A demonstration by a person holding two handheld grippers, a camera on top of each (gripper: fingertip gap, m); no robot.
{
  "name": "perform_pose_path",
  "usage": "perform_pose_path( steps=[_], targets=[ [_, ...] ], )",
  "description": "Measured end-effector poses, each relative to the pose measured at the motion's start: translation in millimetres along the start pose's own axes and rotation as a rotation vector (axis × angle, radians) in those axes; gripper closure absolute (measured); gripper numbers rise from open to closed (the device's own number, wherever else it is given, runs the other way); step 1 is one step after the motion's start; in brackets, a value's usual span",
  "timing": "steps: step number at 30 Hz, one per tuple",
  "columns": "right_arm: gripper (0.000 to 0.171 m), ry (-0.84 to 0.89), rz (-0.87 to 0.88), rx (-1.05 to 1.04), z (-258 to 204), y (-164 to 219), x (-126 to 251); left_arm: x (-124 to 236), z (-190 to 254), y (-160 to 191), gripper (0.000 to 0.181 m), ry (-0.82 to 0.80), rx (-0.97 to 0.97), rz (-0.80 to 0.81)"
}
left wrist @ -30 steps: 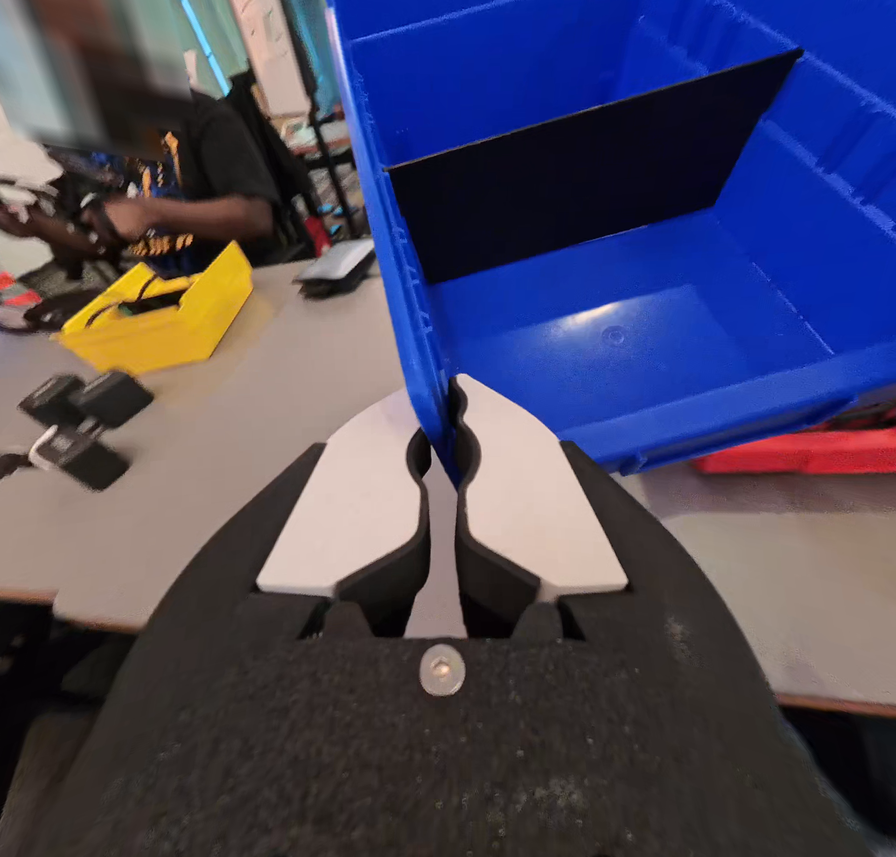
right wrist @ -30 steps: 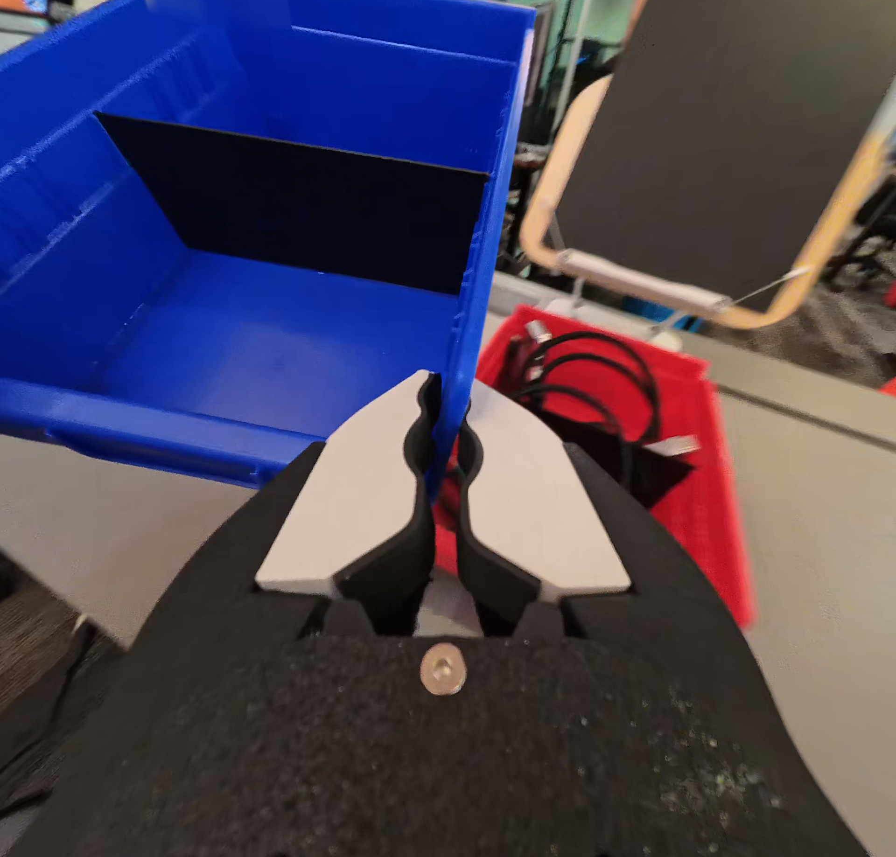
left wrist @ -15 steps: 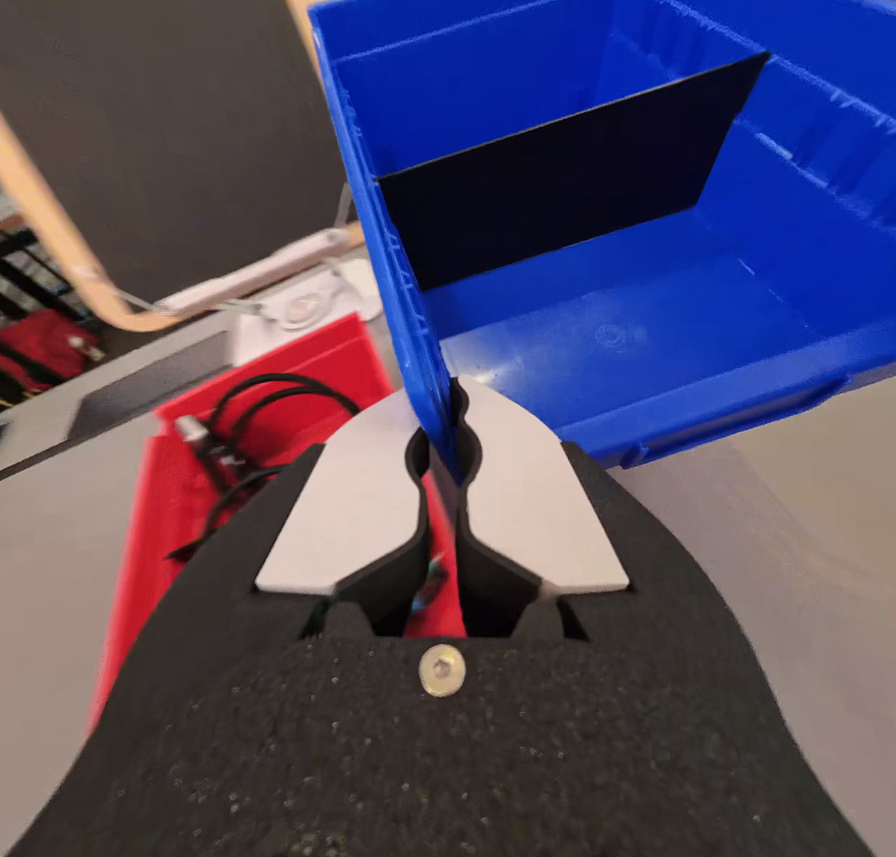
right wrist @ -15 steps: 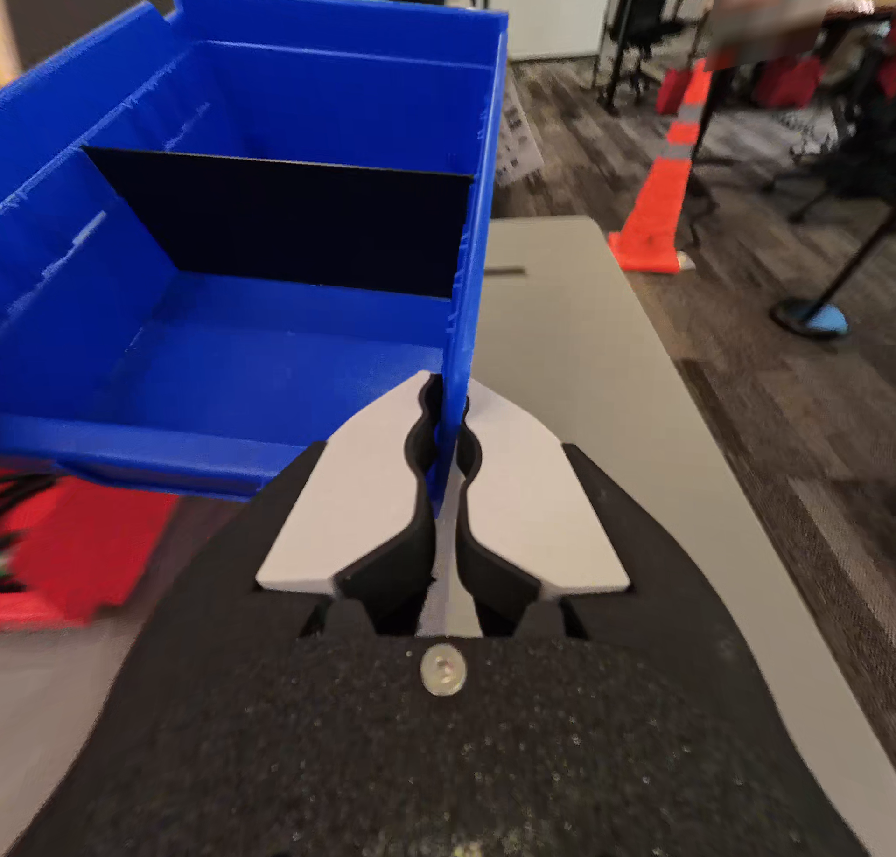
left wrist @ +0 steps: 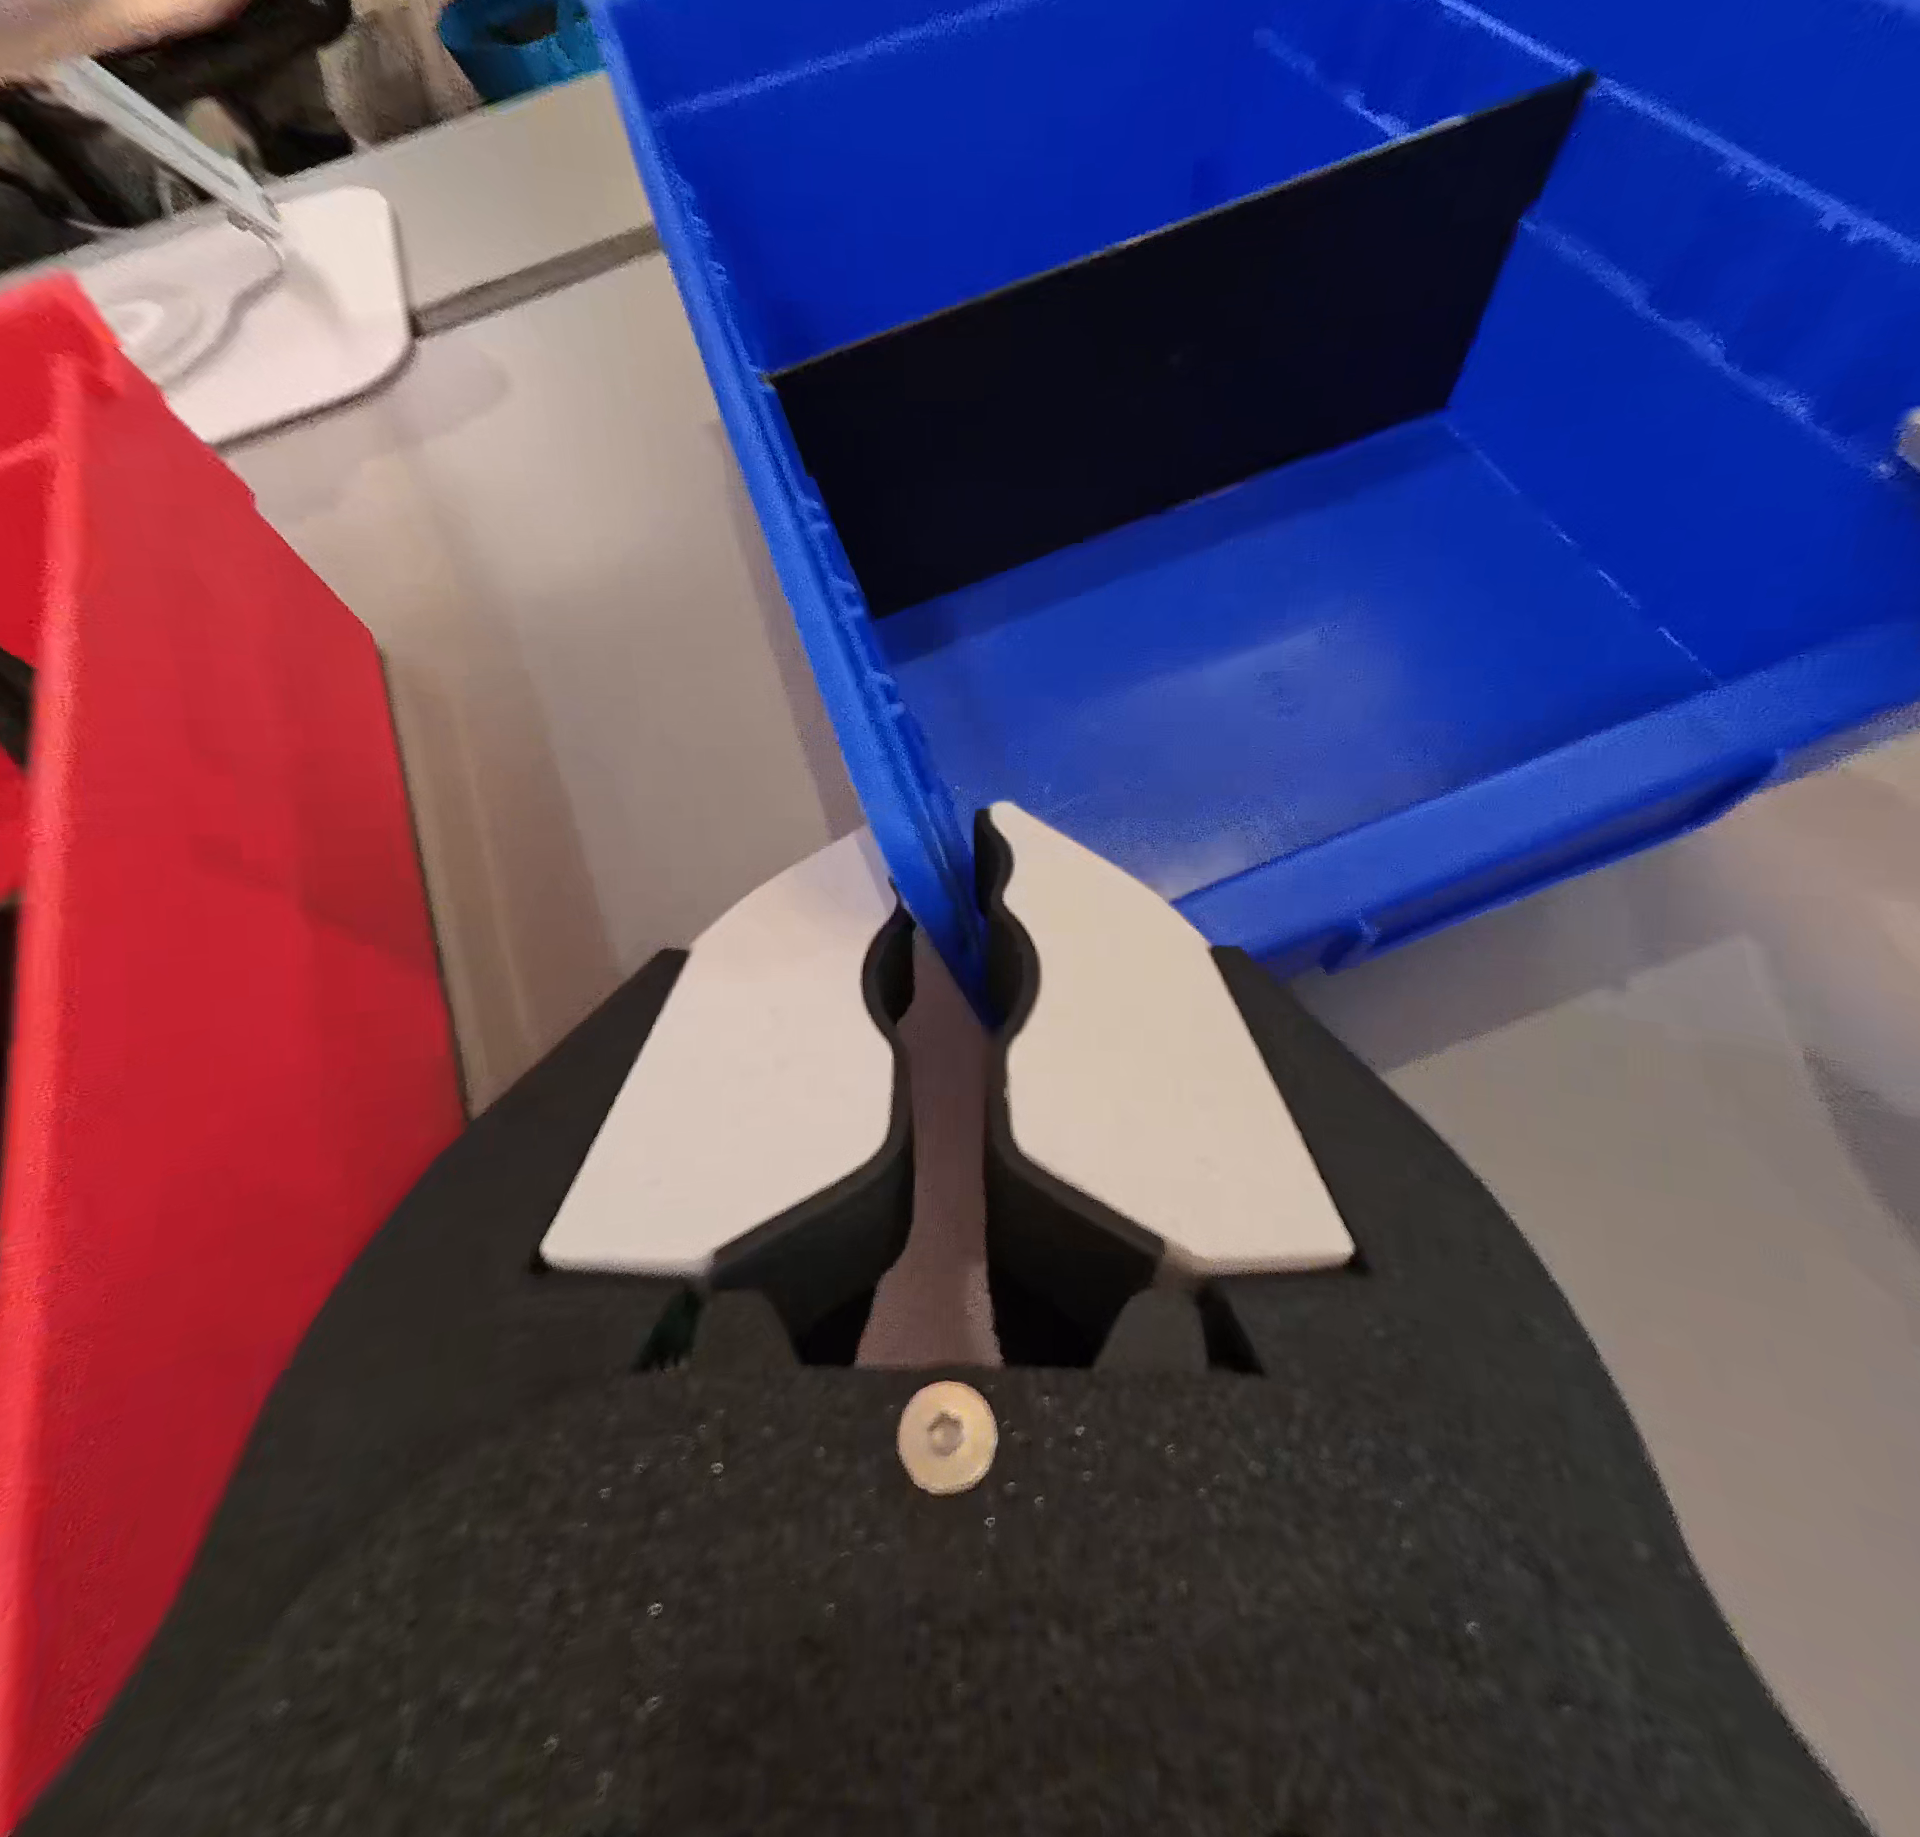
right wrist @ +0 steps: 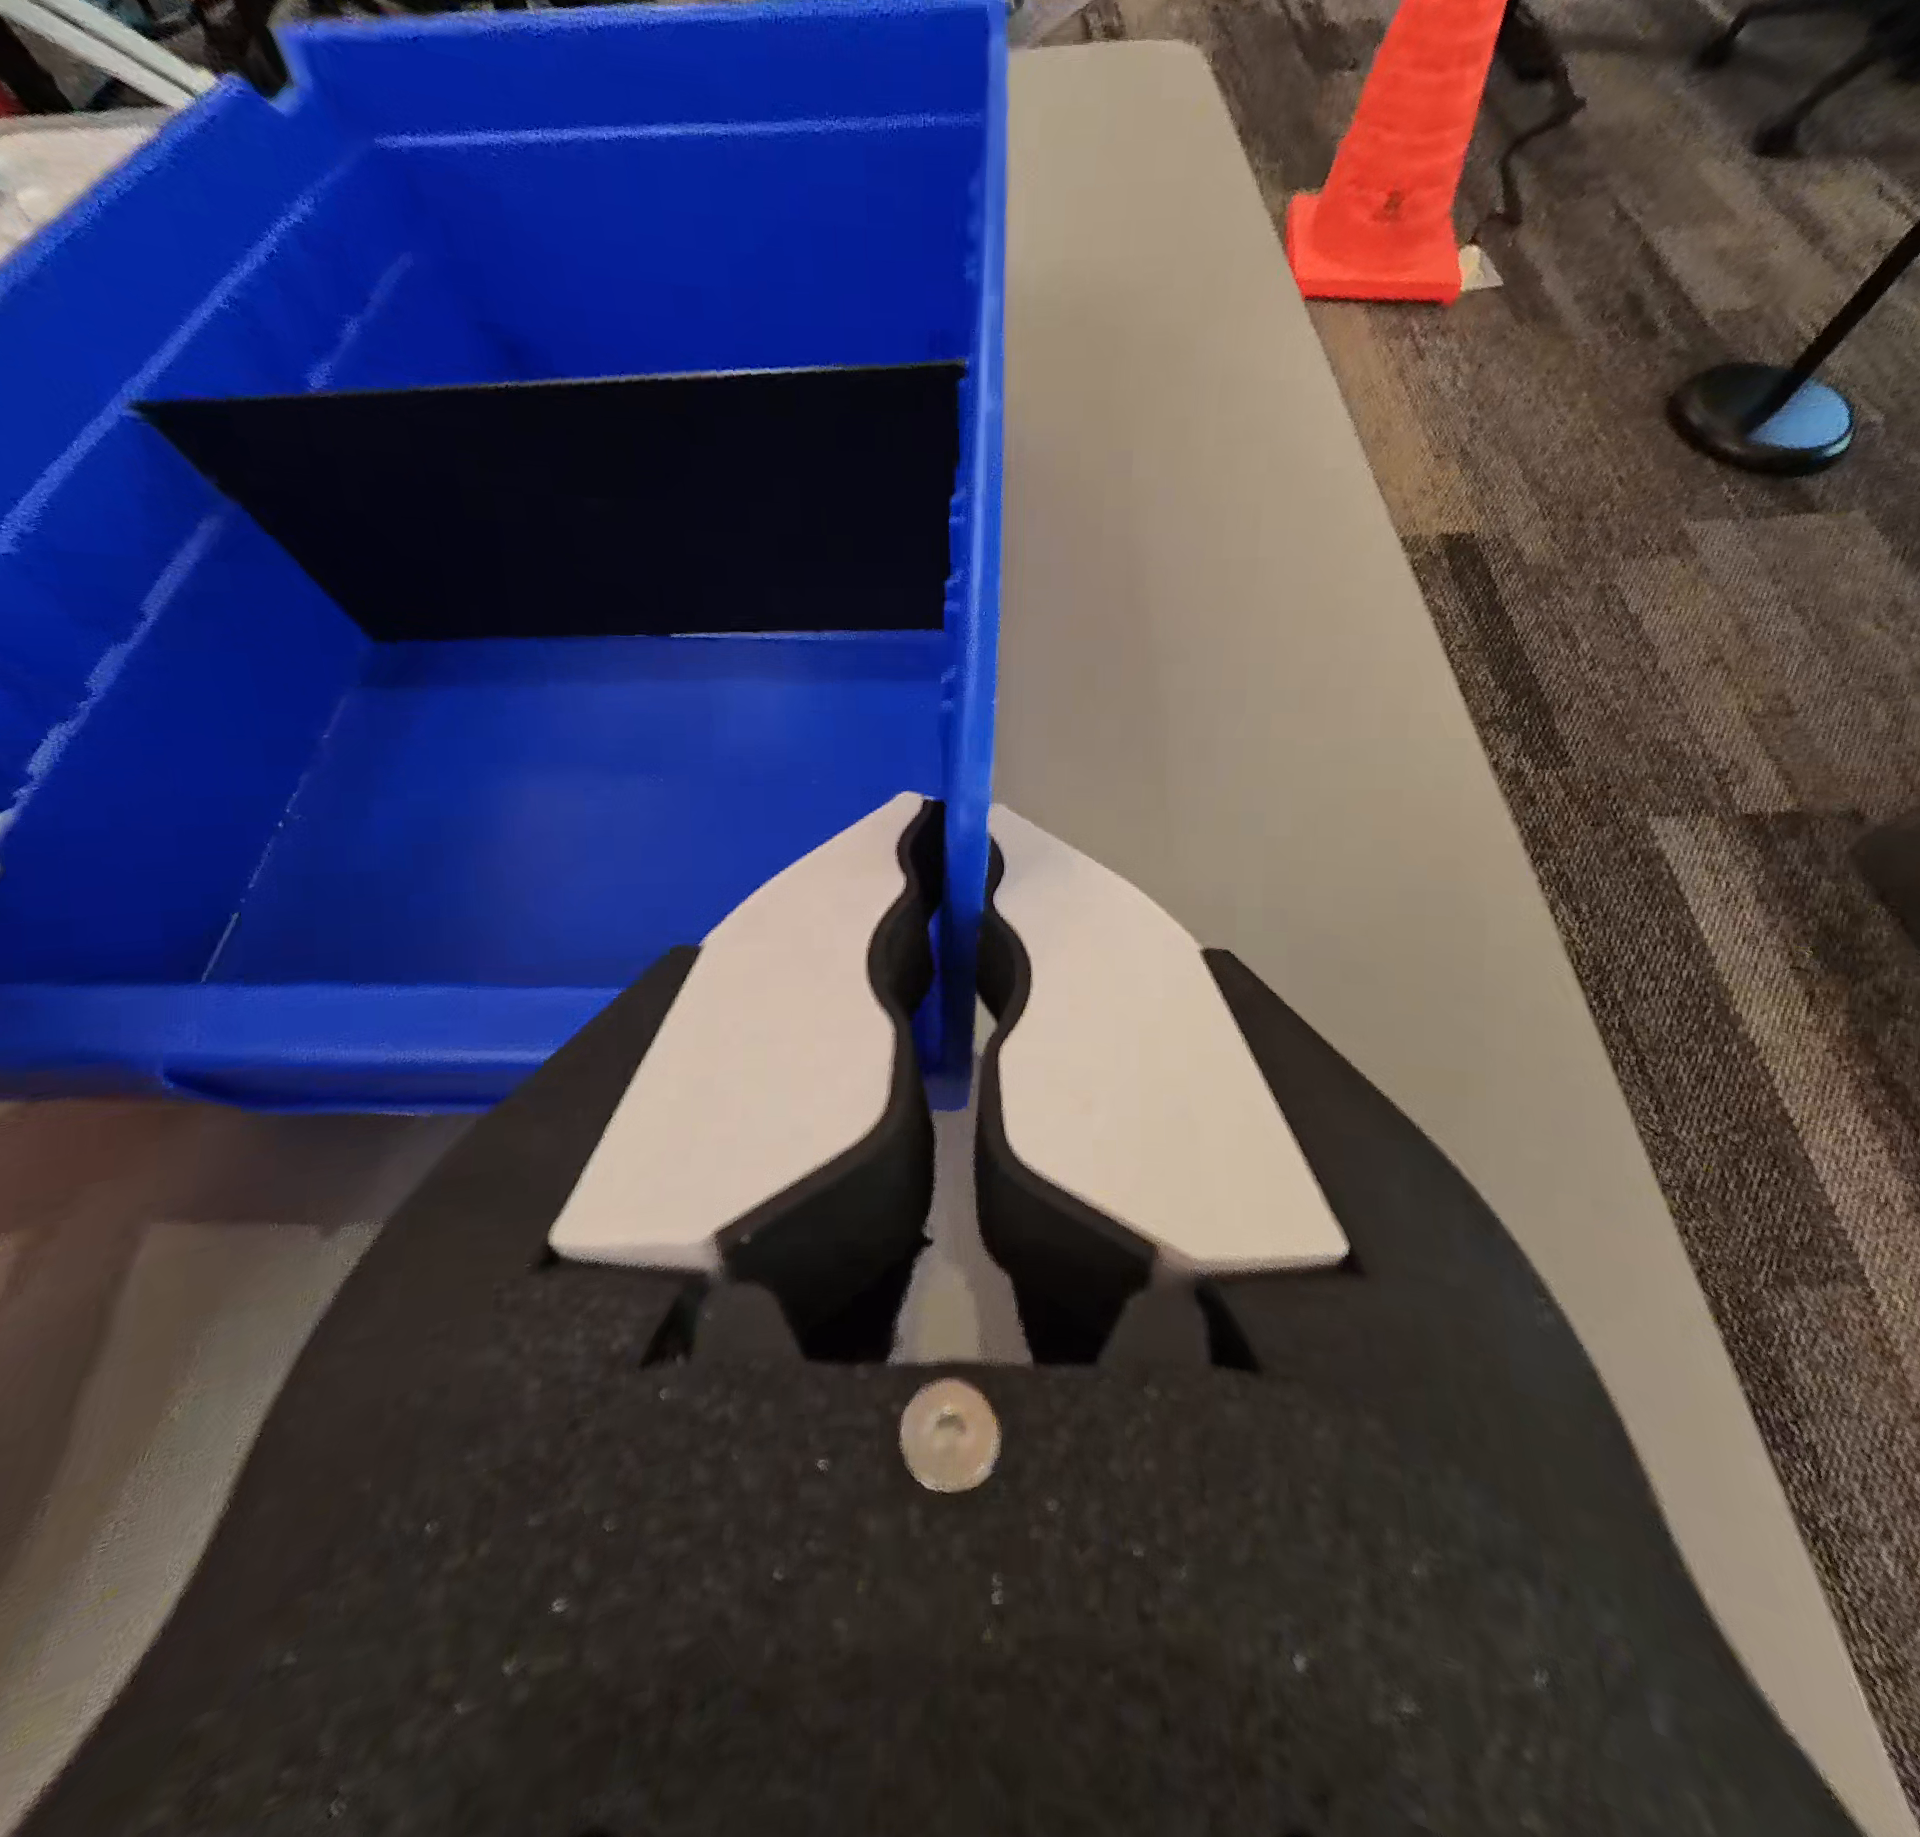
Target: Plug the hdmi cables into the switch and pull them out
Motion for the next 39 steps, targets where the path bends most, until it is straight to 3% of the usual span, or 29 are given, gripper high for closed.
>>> perform_pose_path(
  steps=[6,10,14,17,22,25,27,31,34,39],
  targets=[
    [0.167,-0.077,-0.034,-0.133,9,13,-3,17,4,15,0.160,0.155,-0.041,0.053],
    [0.166,-0.107,0.020,-0.080,9,3,12,80,-21,8,0.158,0.210,-0.021,0.264],
    [0.156,-0.126,0.187,-0.053,8,-26,52,157,-83,-8,0.135,0.182,0.004,0.436],
    [0.153,-0.197,0.265,0.003,-23,-50,78,186,-157,-10,0.134,0.087,0.086,0.431],
    [0.153,-0.415,0.296,0.163,-136,-64,97,180,-252,50,0.121,-0.086,0.208,0.234],
    [0.144,-0.654,0.195,0.120,-215,-37,82,171,-262,95,0.118,-0.107,0.235,0.162],
    [0.140,-0.676,0.076,0.046,-248,-7,61,163,-259,116,0.120,-0.066,0.271,0.154],
    [0.135,-0.631,-0.030,0.104,-287,36,39,148,-255,114,0.125,-0.053,0.226,0.127],
    [0.133,-0.508,-0.005,0.166,-296,42,34,131,-254,109,0.138,-0.073,0.179,0.083],
    [0.135,-0.386,-0.036,0.213,-295,52,28,123,-257,105,0.141,-0.044,0.204,0.091]
  ],
)
Point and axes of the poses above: each gripper's, where its closed fingertips meet, x back along the fingers, y out of its underside, z = x × y across the jaws, the point moved 7 cm from there along x, back along the fingers, and after that the axes turned 1 degree about y, right-handed, at the moved point
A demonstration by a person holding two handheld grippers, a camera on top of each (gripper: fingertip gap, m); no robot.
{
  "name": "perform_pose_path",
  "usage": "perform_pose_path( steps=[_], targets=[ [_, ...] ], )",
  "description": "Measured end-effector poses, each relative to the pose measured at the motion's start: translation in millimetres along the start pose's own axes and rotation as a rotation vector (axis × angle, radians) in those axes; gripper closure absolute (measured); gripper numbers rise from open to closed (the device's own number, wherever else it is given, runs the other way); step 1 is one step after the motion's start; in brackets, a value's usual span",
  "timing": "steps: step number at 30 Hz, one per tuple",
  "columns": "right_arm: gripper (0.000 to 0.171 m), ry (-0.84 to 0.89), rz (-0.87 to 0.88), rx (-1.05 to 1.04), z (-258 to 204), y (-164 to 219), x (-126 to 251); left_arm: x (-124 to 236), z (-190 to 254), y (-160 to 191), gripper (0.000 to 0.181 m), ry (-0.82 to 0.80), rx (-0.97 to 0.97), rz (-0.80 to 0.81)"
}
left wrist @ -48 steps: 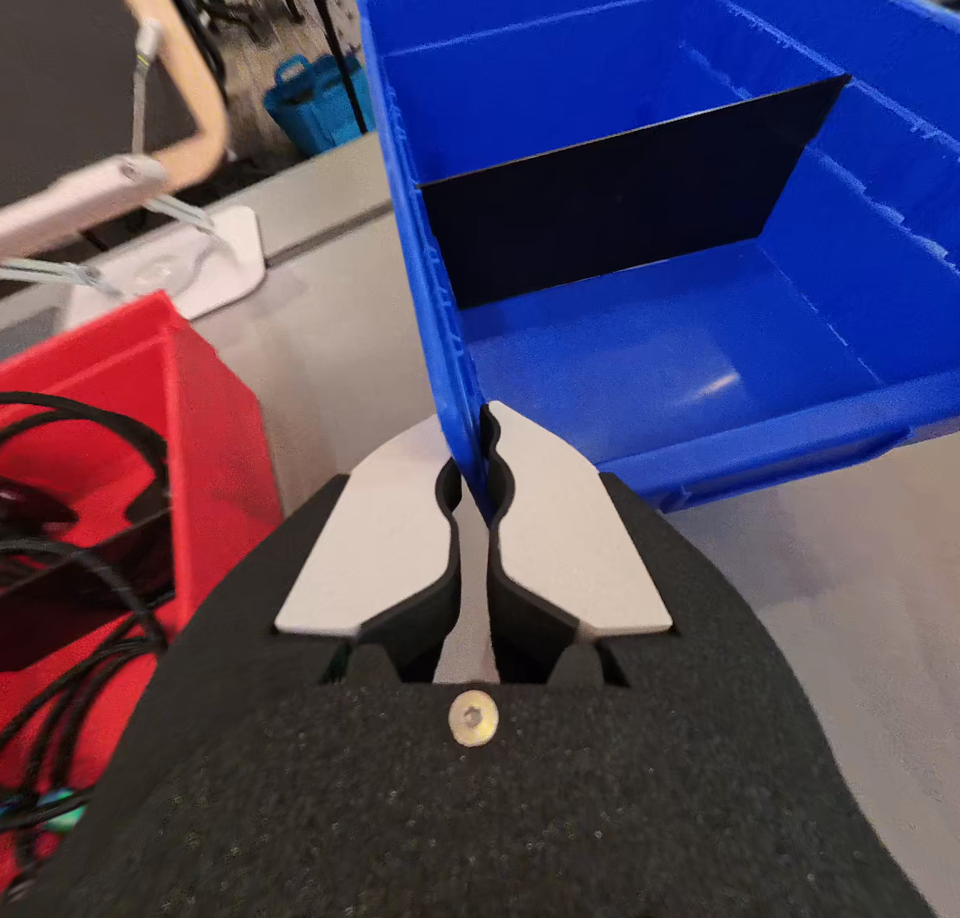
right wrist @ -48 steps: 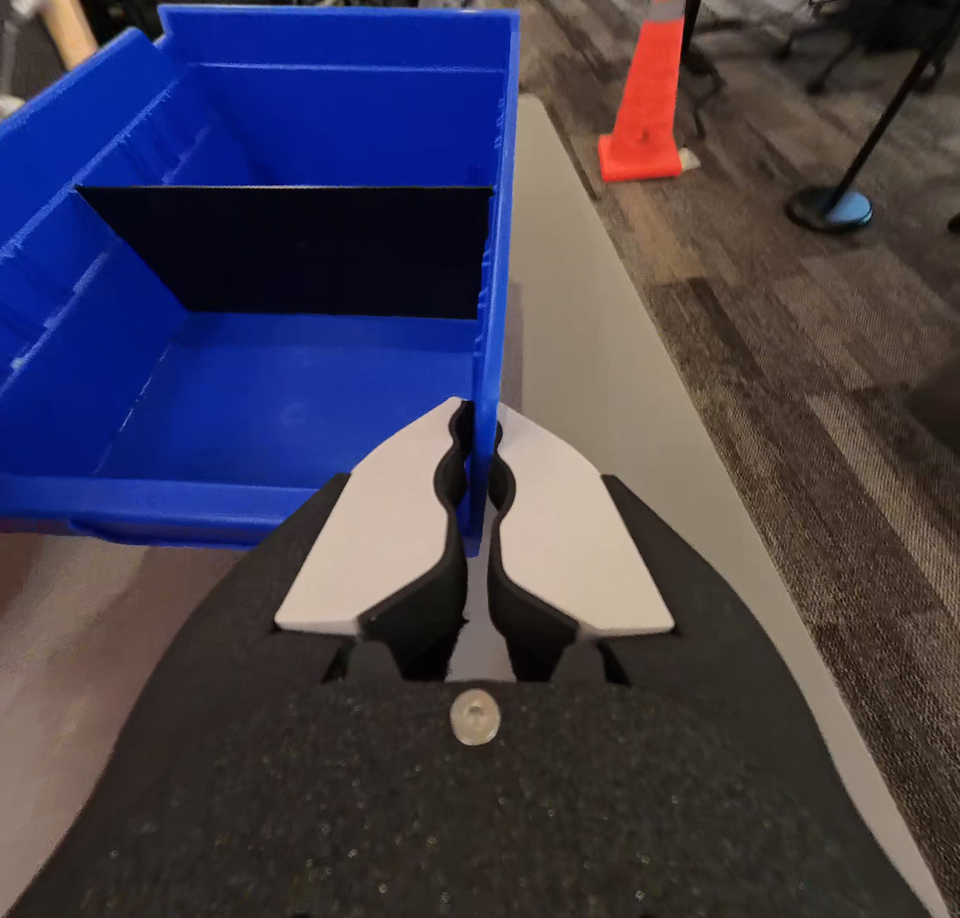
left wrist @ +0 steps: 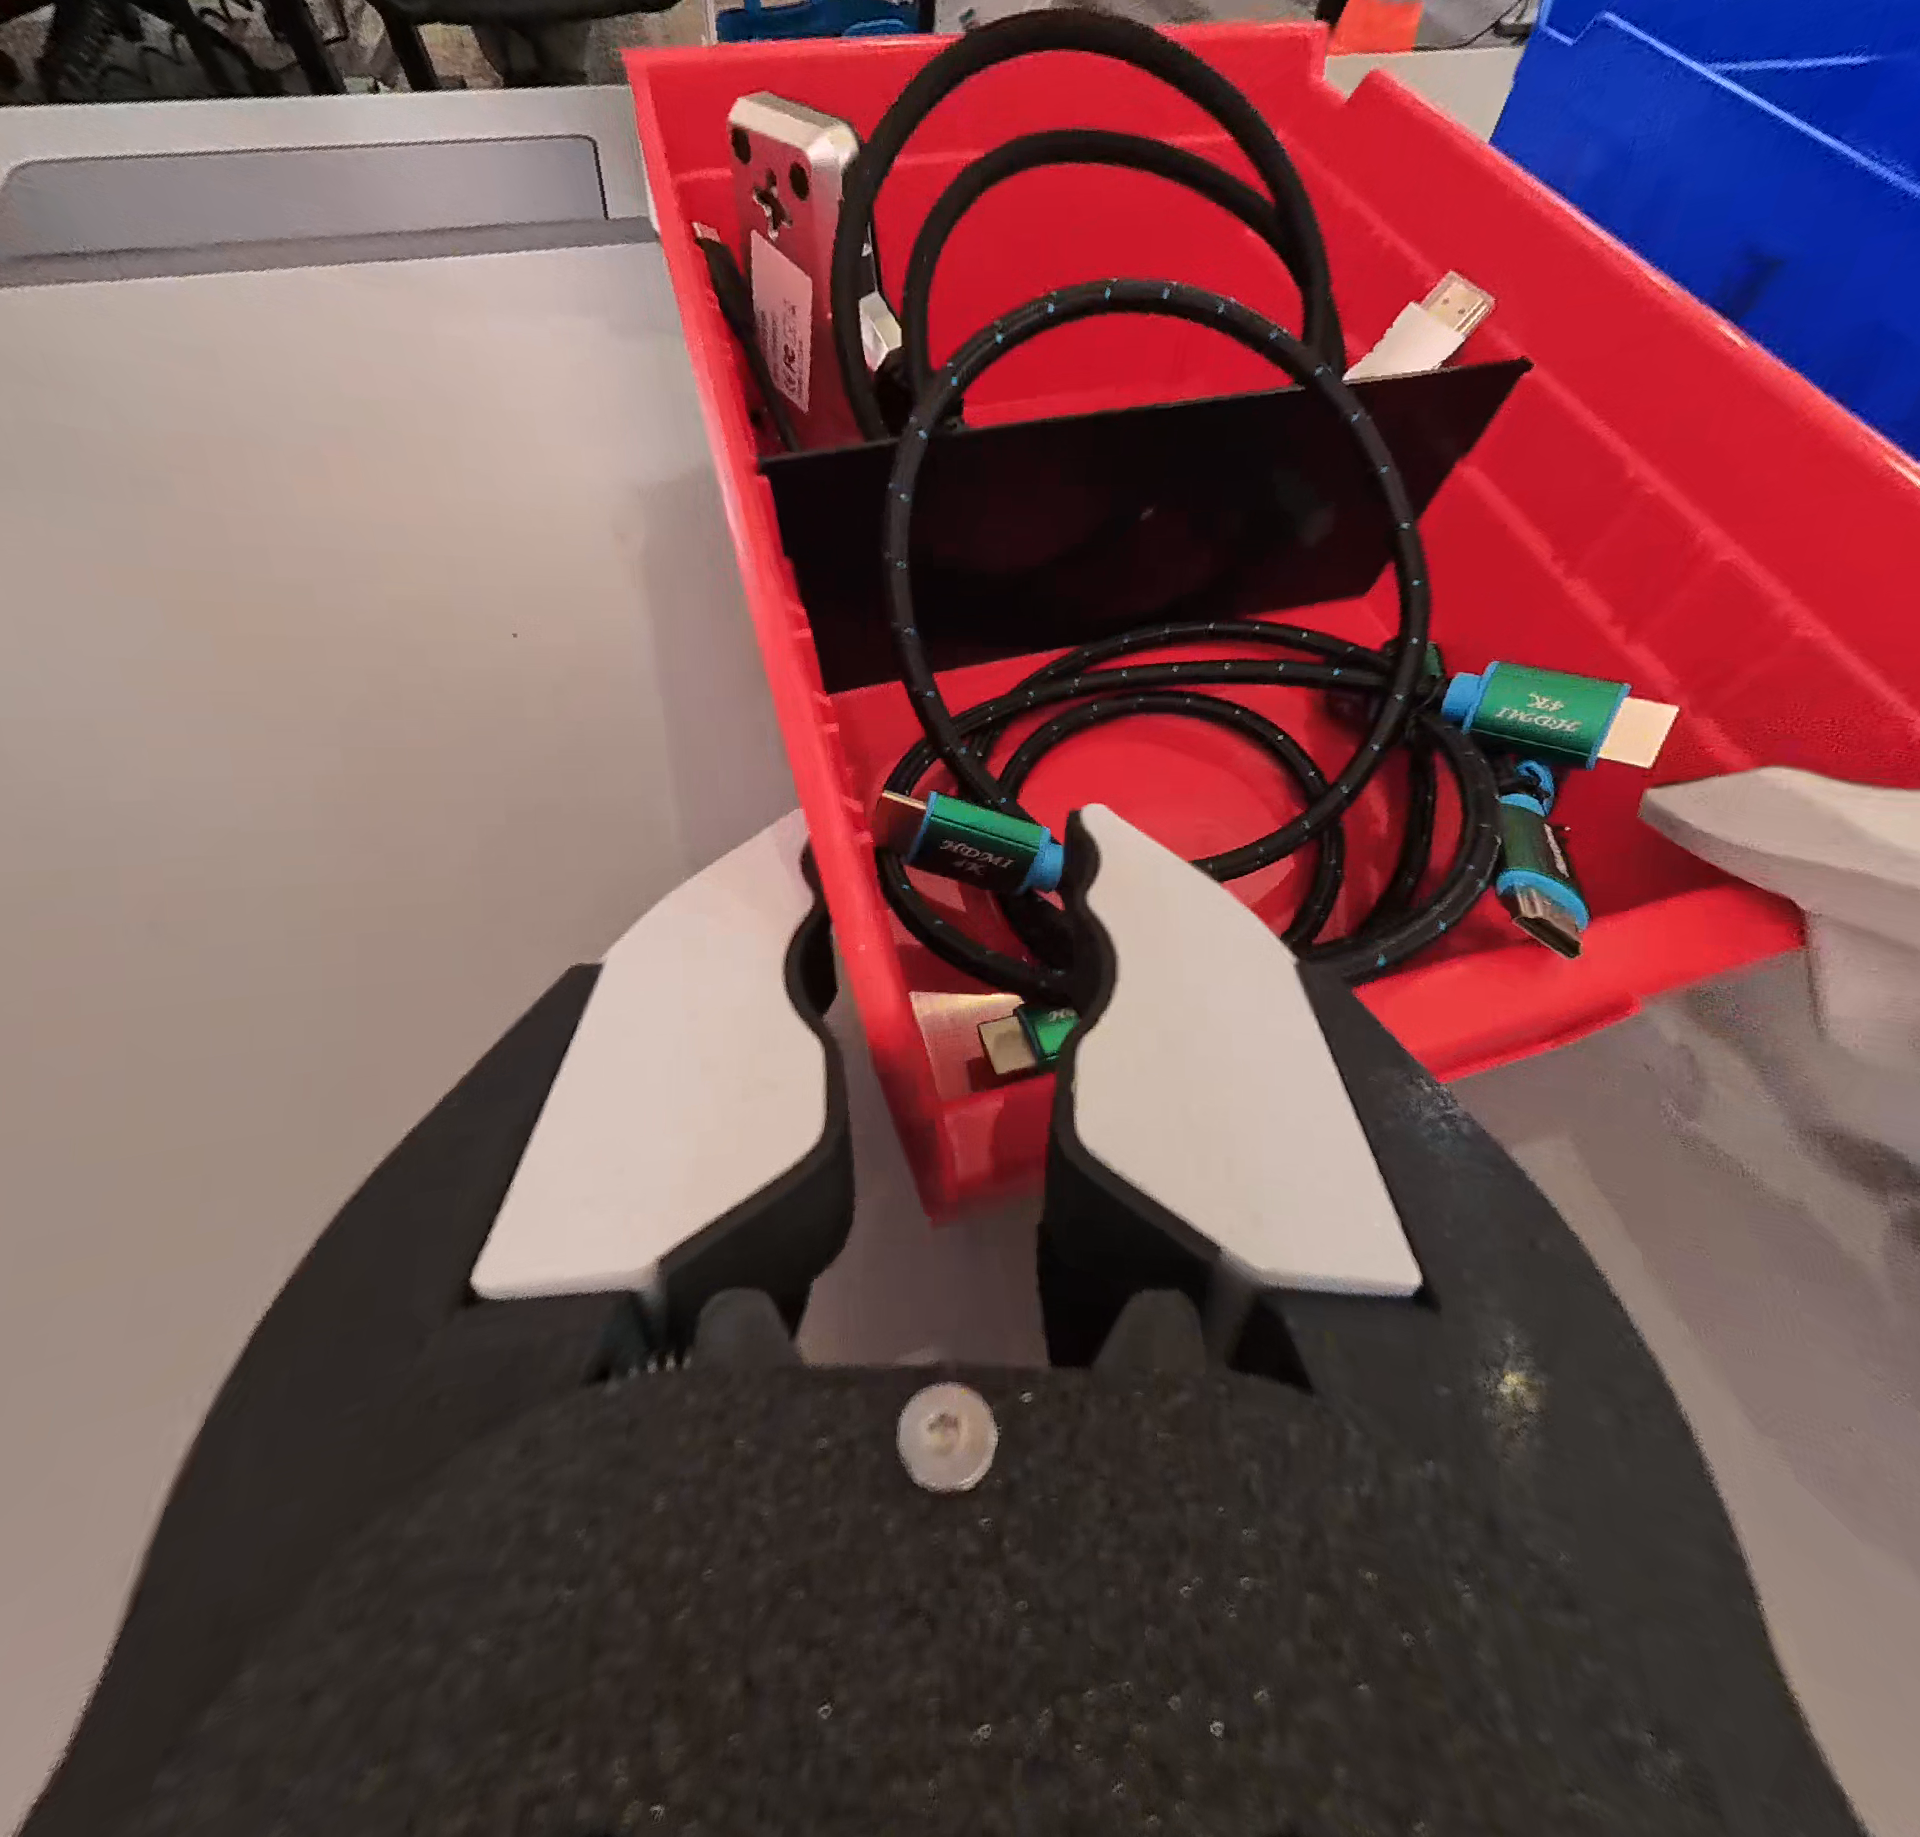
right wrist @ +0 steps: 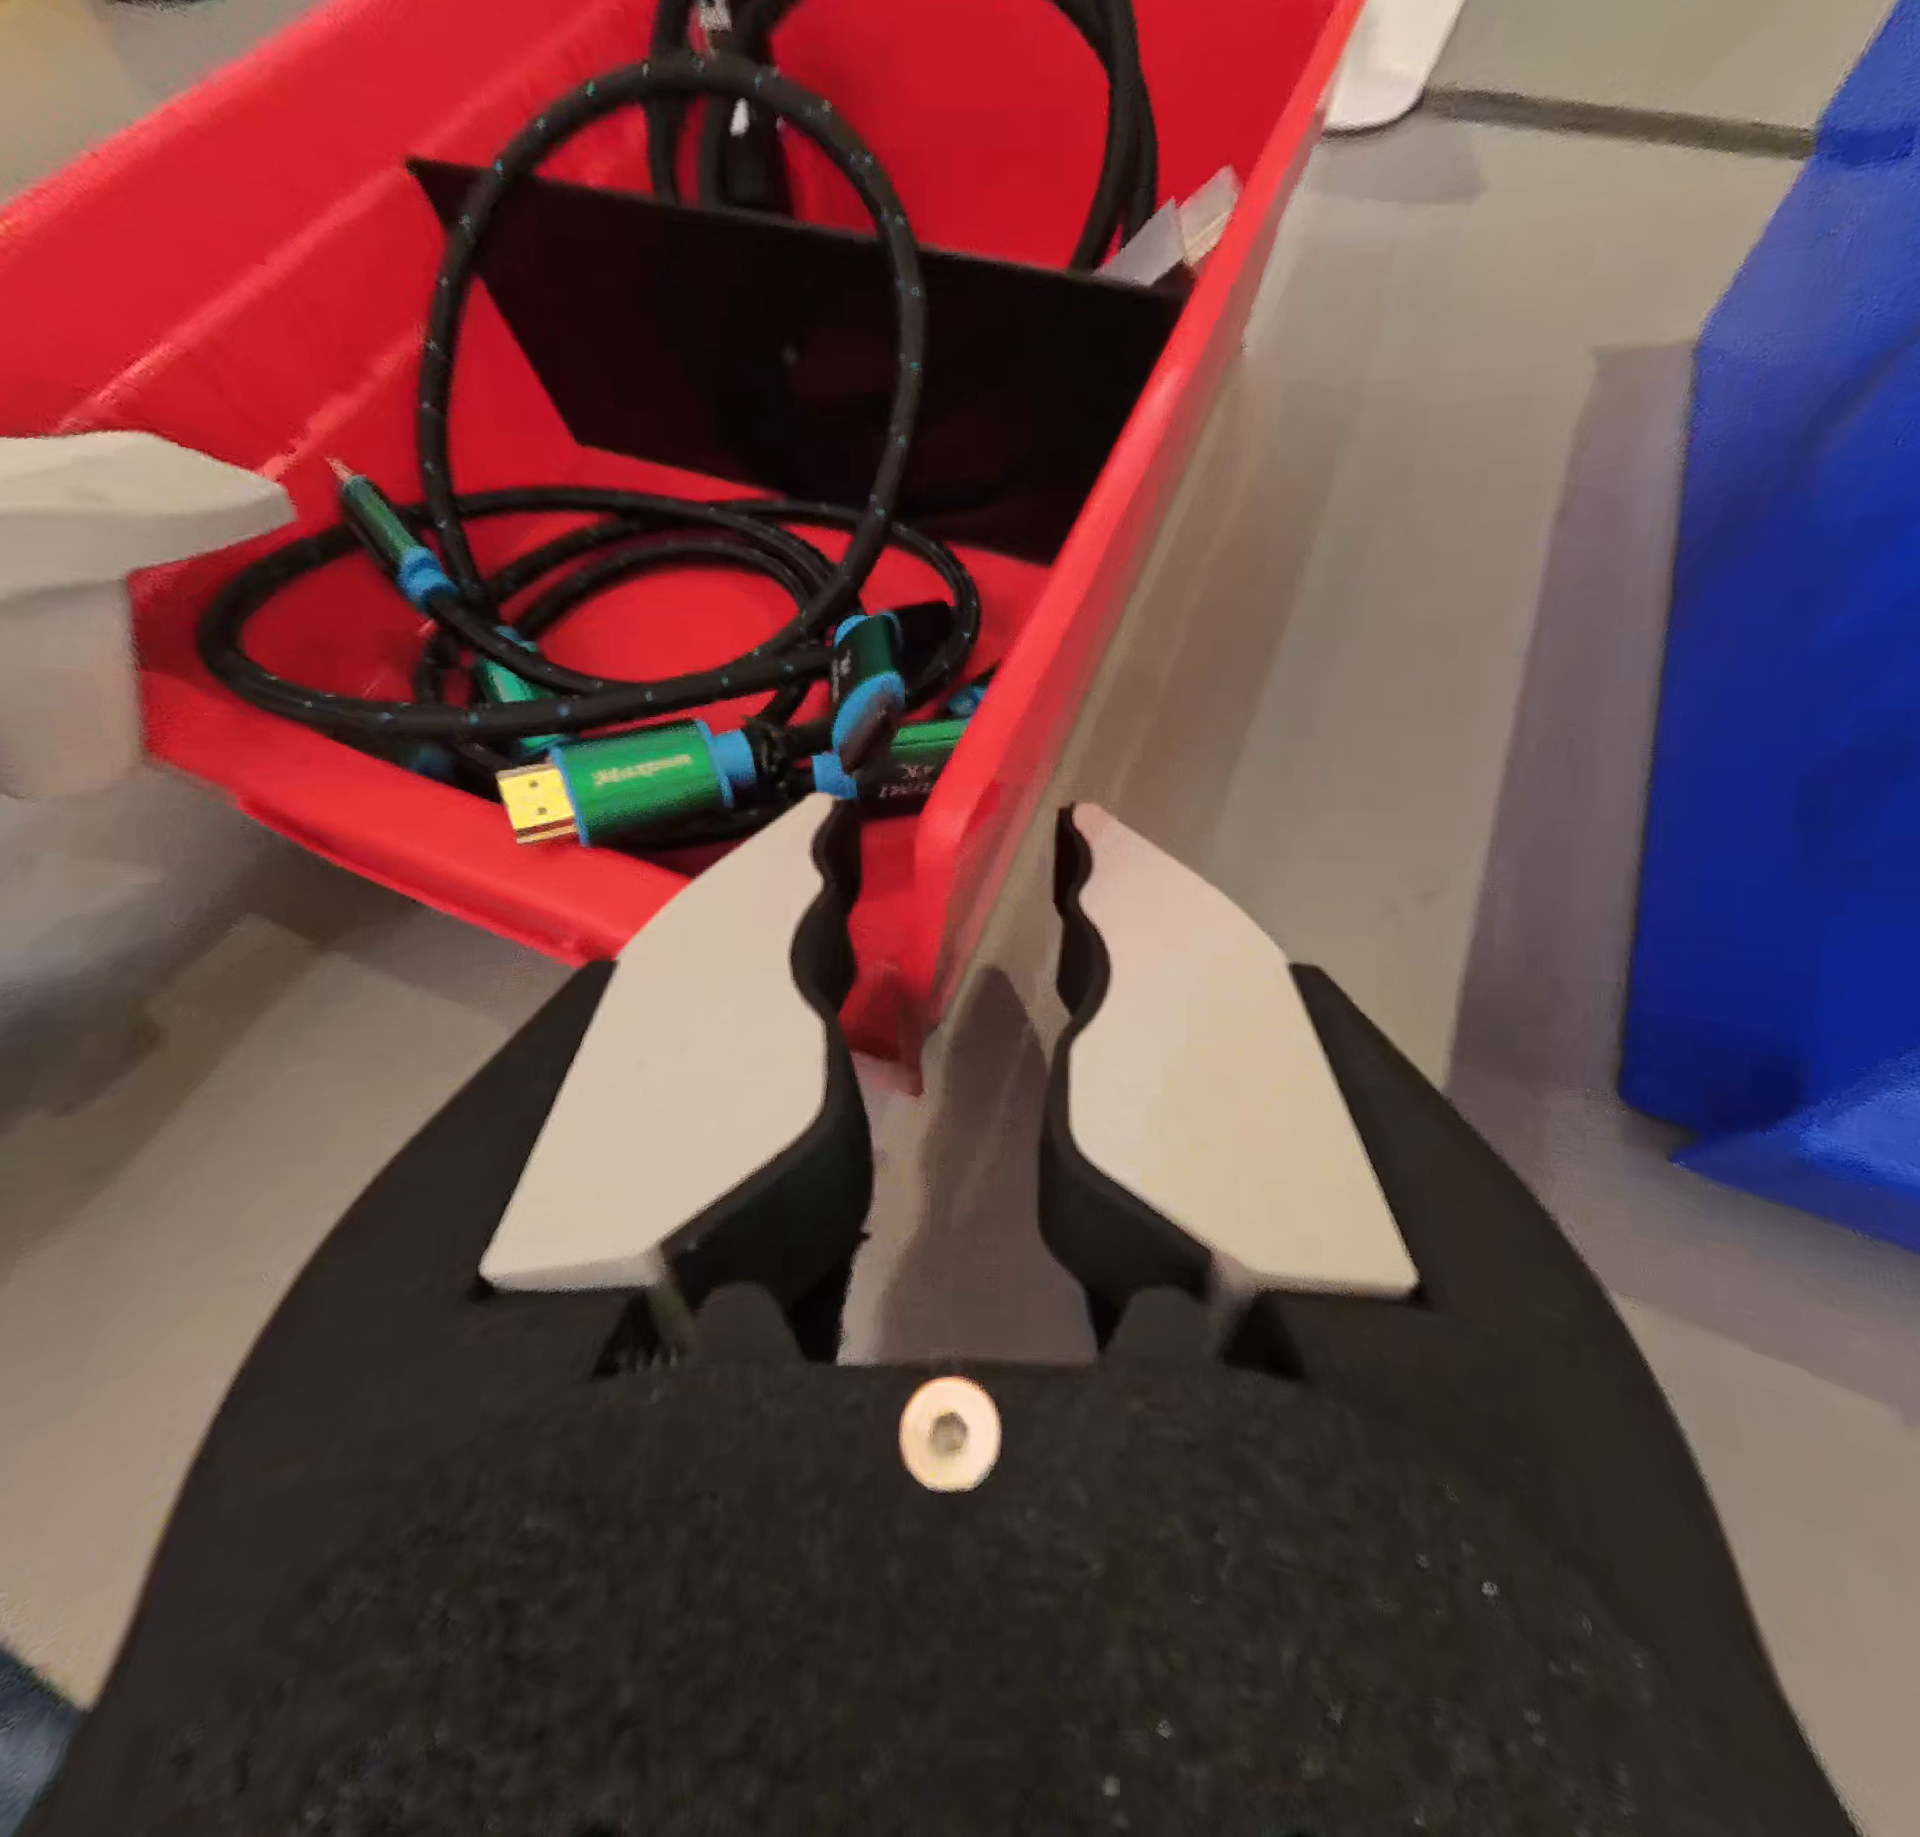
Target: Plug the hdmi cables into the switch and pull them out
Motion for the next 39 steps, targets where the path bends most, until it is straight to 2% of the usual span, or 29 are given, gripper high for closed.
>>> perform_pose_path(
  steps=[3,4,8,11,15,22,24,27,30,34,36,39],
  targets=[
    [0.153,0.095,0.030,0.058,-2,-5,1,5,-10,-2,0.171,-0.019,0.035,0.000],
    [0.160,0.111,0.018,0.042,-3,-7,2,5,-12,-2,0.173,-0.041,0.029,-0.012],
    [0.164,0.132,0.007,0.042,-17,-13,-7,12,-25,-4,0.176,-0.122,0.011,-0.028],
    [0.164,0.087,0.049,-0.019,-41,-19,-22,25,-52,-13,0.177,-0.177,-0.011,-0.013],
    [0.165,0.057,0.104,-0.065,-97,-40,-50,49,-113,-17,0.177,-0.239,-0.013,0.026],
    [0.161,-0.005,0.070,0.077,-225,-72,-101,87,-250,7,0.177,-0.232,0.063,-0.005],
    [0.161,-0.017,0.028,0.066,-250,-70,-117,89,-277,16,0.176,-0.226,0.064,-0.033],
    [0.159,-0.030,0.073,0.050,-269,-66,-129,93,-297,20,0.175,-0.233,0.124,0.002],
    [0.151,-0.171,0.091,-0.001,-281,-64,-127,96,-310,20,0.176,-0.332,0.139,0.007],
    [0.148,-0.401,0.076,0.040,-280,-60,-101,106,-319,22,0.156,-0.471,0.106,-0.032],
    [0.148,-0.463,0.104,0.106,-264,-56,-75,118,-317,18,0.143,-0.505,0.103,-0.013],
    [0.148,-0.501,0.137,0.217,-218,-52,-32,145,-303,1,0.144,-0.504,0.113,0.130]
  ],
)
Point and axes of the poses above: each gripper's, where its closed fingertips meet, x back along the fingers, y out of its underside, z = x × y across the jaws, the point moved 7 cm from there along x, back along the fingers, and after that the axes turned 1 degree about y, right-handed, at the moved point
